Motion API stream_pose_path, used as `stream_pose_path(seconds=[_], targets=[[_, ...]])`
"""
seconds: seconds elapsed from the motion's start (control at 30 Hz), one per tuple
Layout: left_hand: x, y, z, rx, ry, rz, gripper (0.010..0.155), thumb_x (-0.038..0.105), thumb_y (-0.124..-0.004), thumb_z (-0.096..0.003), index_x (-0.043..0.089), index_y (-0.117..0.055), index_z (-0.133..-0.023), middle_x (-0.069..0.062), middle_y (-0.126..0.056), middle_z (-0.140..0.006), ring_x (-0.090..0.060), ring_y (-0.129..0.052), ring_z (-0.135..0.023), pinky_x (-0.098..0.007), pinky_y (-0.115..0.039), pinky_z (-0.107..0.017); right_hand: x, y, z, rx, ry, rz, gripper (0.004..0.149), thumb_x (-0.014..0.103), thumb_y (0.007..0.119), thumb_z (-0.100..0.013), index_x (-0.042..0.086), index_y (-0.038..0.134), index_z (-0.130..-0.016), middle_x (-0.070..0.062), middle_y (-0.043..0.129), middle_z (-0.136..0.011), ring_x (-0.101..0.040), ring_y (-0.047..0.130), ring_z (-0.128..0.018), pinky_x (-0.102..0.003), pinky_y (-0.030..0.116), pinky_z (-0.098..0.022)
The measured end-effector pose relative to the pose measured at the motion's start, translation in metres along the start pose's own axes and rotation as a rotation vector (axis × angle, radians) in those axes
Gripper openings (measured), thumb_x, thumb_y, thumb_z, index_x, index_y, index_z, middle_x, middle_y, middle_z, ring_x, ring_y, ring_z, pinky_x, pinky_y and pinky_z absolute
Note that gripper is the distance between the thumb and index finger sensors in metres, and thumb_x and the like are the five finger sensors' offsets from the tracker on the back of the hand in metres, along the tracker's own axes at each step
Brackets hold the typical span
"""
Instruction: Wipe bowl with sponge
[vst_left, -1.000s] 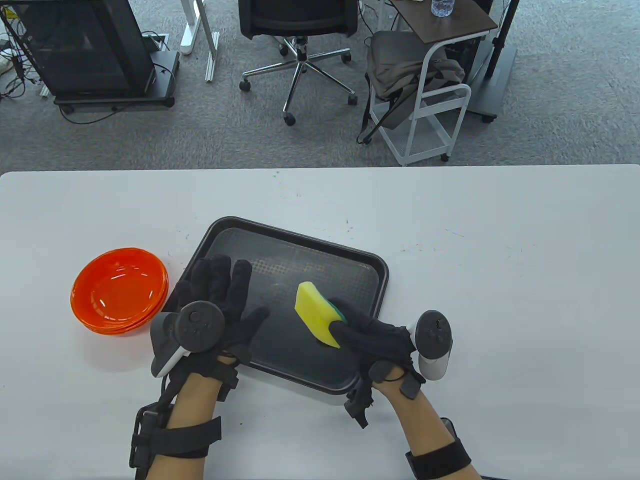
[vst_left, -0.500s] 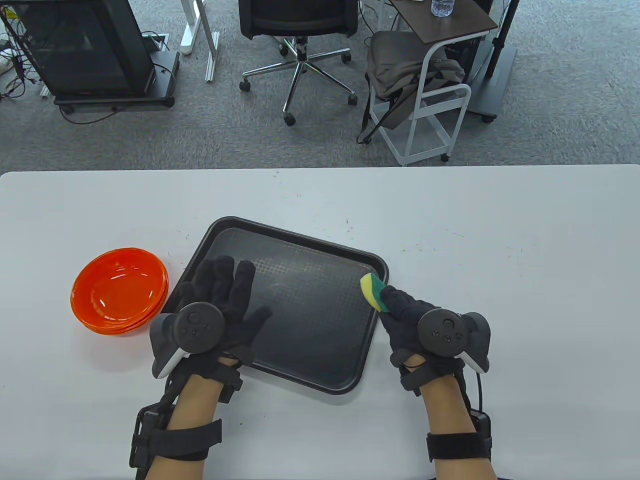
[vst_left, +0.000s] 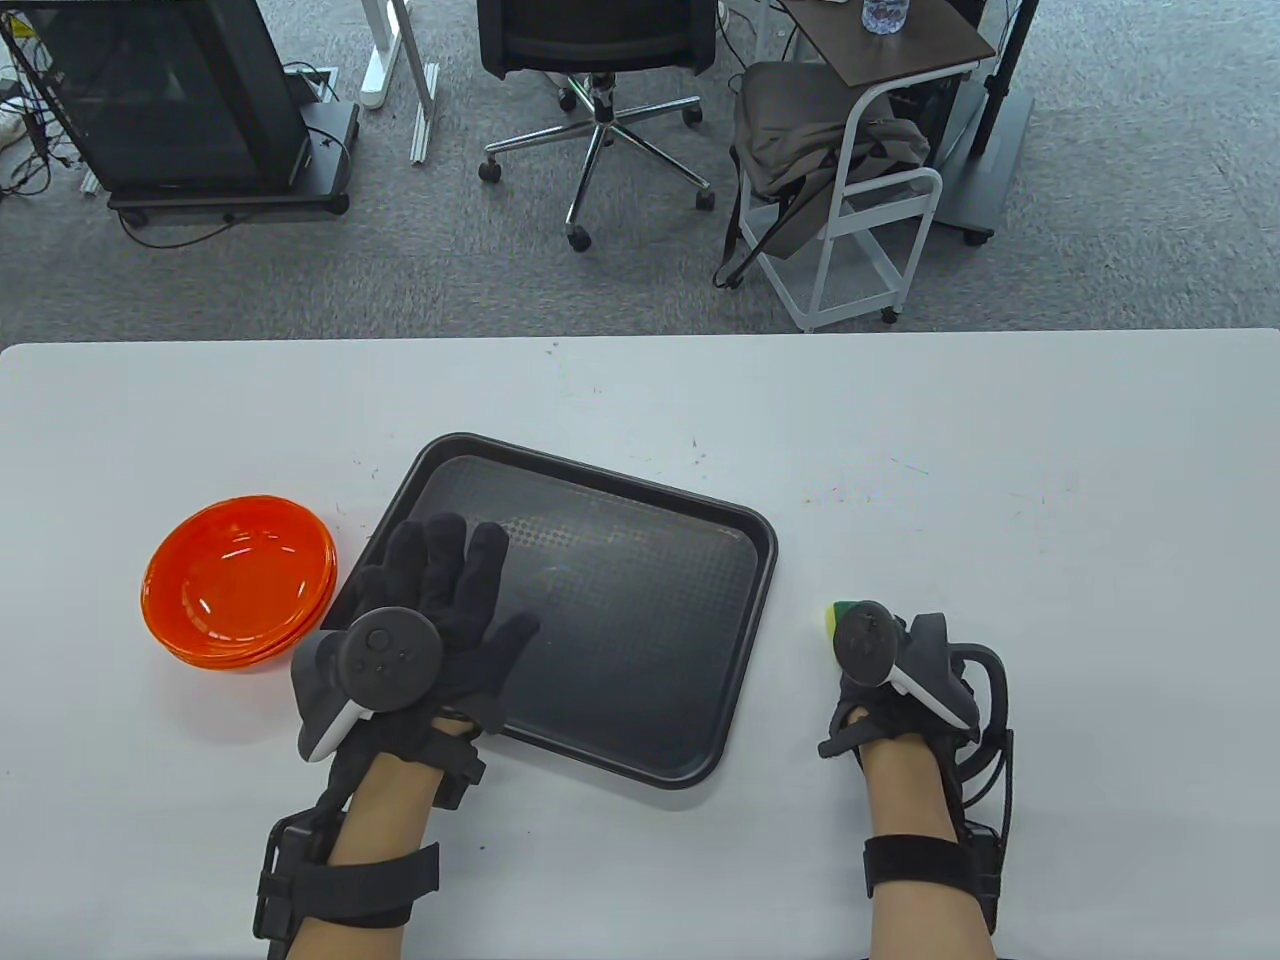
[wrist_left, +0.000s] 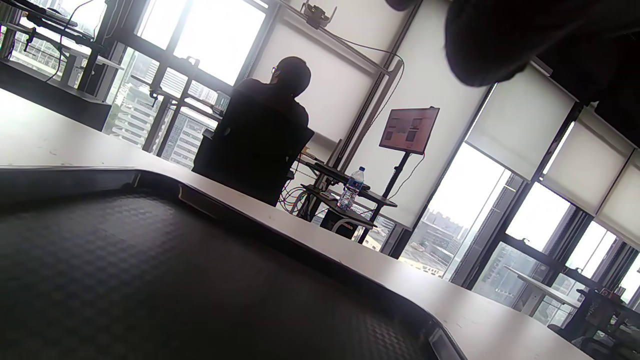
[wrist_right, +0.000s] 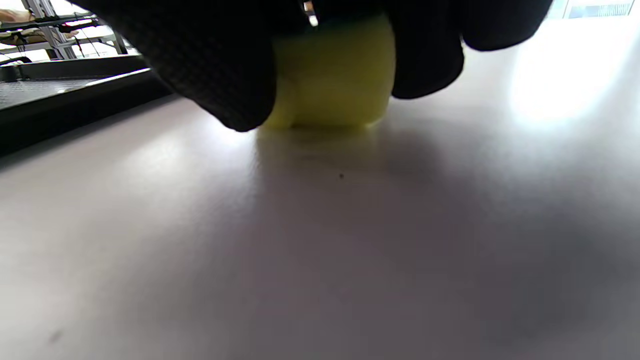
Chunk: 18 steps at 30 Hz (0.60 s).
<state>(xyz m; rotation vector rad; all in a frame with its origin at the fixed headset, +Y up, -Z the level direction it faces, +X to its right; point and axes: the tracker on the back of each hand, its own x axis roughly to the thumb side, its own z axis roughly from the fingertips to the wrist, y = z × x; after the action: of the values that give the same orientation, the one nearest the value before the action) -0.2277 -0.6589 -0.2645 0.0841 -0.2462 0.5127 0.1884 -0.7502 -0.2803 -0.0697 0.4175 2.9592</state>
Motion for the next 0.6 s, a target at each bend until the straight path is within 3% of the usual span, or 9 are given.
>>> stream_pose_path(seconds=[0.13,0.27,0.47,0.6], targets=[[0.000,0.000,0.000,-0.001,0.003,0.000,0.077,0.056,-0.081,-0.0525,0.042,-0.036,-0.113,0.002,-0.019,-0.117,-0.036,-0.004,-0.110,-0.068,-0.012,-0.070,0.000,0.000,0.000,0.063,0.017,-0.078,0.062,0.046,0.085,-0.052,0.007,0.063,-0.094,-0.029,0.052,-0.107,-0.054,0.056,-0.090,-0.071,0.047,-0.063],[0.000,-0.001,0.000,-0.004,0.001,-0.002,0.077,0.056,-0.081,-0.0525,0.042,-0.036,-0.113,0.002,-0.019,-0.117,-0.036,-0.004,-0.110,-0.068,-0.012,-0.070,0.002,-0.002,0.002,0.029,0.016,-0.102,0.059,0.044,0.082,-0.054,0.005,0.063,-0.094,-0.029,0.050,-0.106,-0.055,0.053,-0.090,-0.072,0.045,-0.063],[-0.002,-0.001,0.000,-0.004,0.013,0.001,0.076,0.056,-0.081,-0.0525,0.042,-0.036,-0.113,0.002,-0.019,-0.117,-0.036,-0.004,-0.110,-0.068,-0.012,-0.070,0.024,-0.026,0.012,-0.181,-0.106,-0.109,0.057,0.042,0.078,-0.055,0.008,0.060,-0.097,-0.027,0.048,-0.109,-0.057,0.045,-0.095,-0.075,0.038,-0.063],[-0.001,0.000,0.000,-0.001,0.014,0.000,0.077,0.056,-0.081,-0.0526,0.041,-0.036,-0.113,0.002,-0.019,-0.117,-0.036,-0.004,-0.110,-0.068,-0.012,-0.070,0.052,-0.040,0.026,-0.270,-0.253,-0.128,0.053,0.042,0.077,-0.056,0.007,0.065,-0.094,-0.026,0.060,-0.107,-0.055,0.049,-0.097,-0.076,0.034,-0.063]])
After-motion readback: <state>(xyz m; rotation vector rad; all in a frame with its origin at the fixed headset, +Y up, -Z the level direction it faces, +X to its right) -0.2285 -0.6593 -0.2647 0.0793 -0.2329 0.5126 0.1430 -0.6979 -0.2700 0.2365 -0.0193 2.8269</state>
